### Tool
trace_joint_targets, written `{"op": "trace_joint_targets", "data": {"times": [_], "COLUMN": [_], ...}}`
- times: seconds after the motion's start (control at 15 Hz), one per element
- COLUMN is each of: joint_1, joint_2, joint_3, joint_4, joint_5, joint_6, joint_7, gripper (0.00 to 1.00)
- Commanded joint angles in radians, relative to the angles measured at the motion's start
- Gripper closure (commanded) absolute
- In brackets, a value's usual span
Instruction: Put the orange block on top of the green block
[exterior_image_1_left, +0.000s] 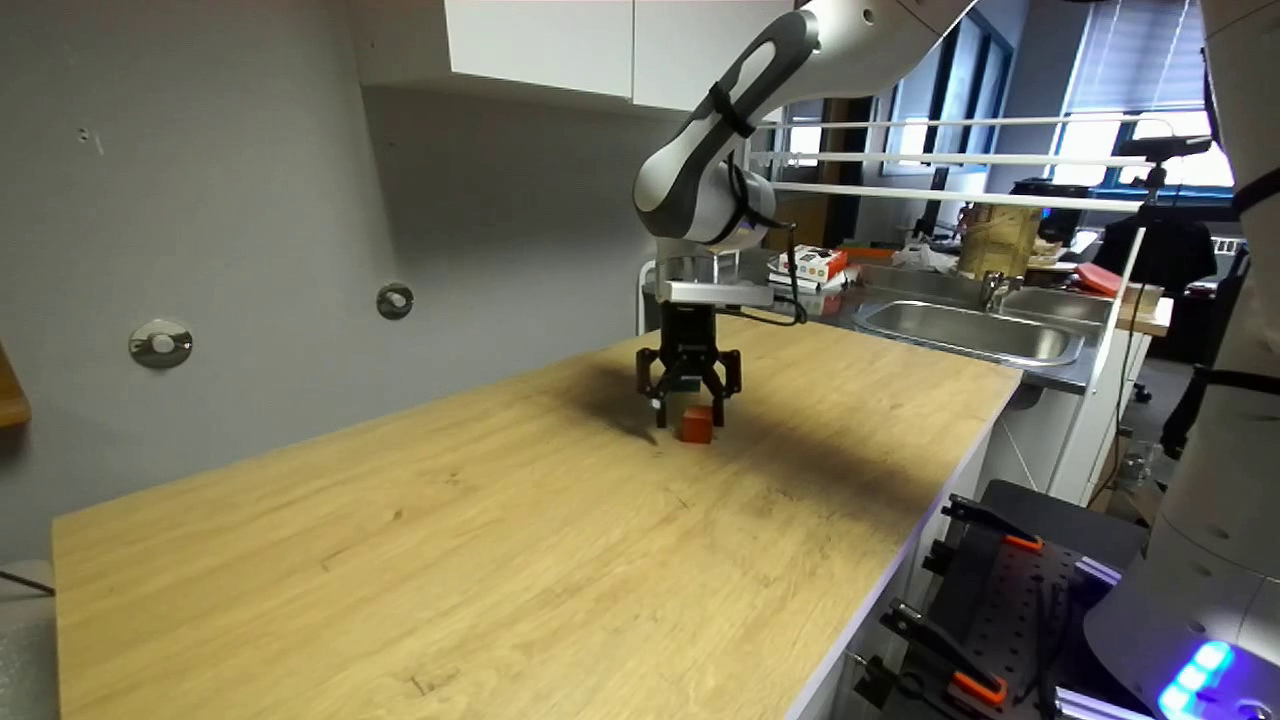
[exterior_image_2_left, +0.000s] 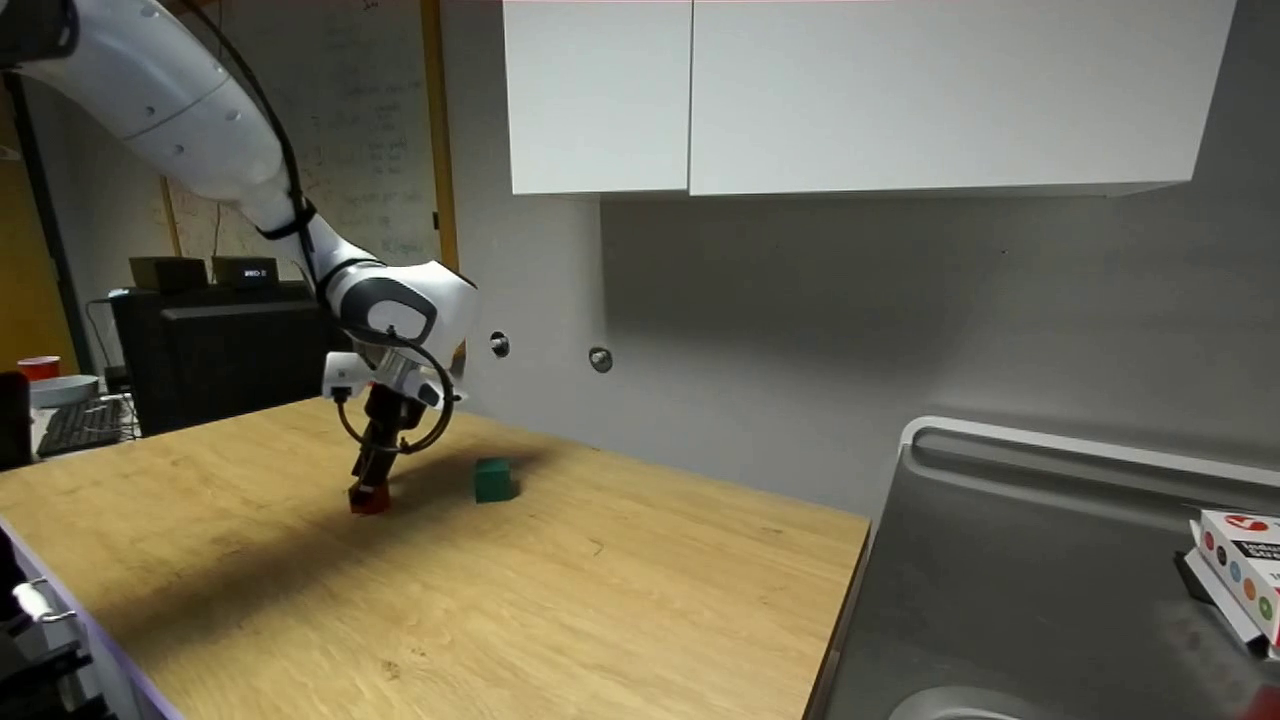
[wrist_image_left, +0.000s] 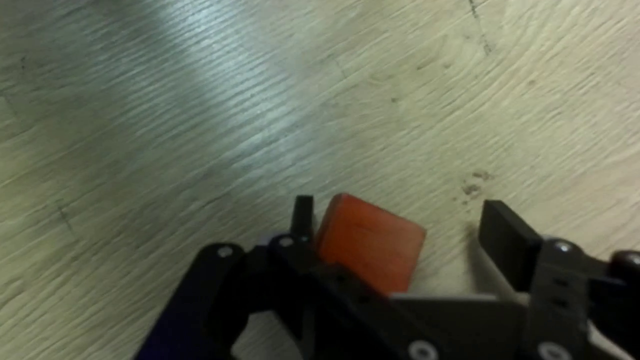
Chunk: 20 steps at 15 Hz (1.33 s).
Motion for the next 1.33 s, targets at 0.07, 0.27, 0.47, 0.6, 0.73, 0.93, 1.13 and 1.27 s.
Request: {"op": "trace_joint_targets", "data": {"times": [0.07, 0.27, 0.47, 0.6, 0.73, 0.93, 1.13, 1.27], "joint_1": [0.005, 0.006, 0.008, 0.005, -0.005, -0.019, -0.040, -0.054], "joint_2": [0.032, 0.026, 0.000, -0.021, -0.043, -0.063, -0.060, -0.045], "joint_3": [-0.011, -0.012, -0.018, -0.028, -0.043, -0.068, -0.090, -0.100], "joint_4": [0.058, 0.063, 0.072, 0.086, 0.106, 0.143, 0.184, 0.211], "joint_5": [0.013, 0.012, -0.004, -0.018, -0.028, -0.036, -0.043, -0.045], "joint_6": [-0.037, -0.034, -0.031, -0.037, -0.043, -0.060, -0.080, -0.091], "joint_7": [0.054, 0.059, 0.062, 0.063, 0.061, 0.059, 0.058, 0.058], "gripper": [0.54, 0.77, 0.81, 0.81, 0.81, 0.81, 0.81, 0.81]}}
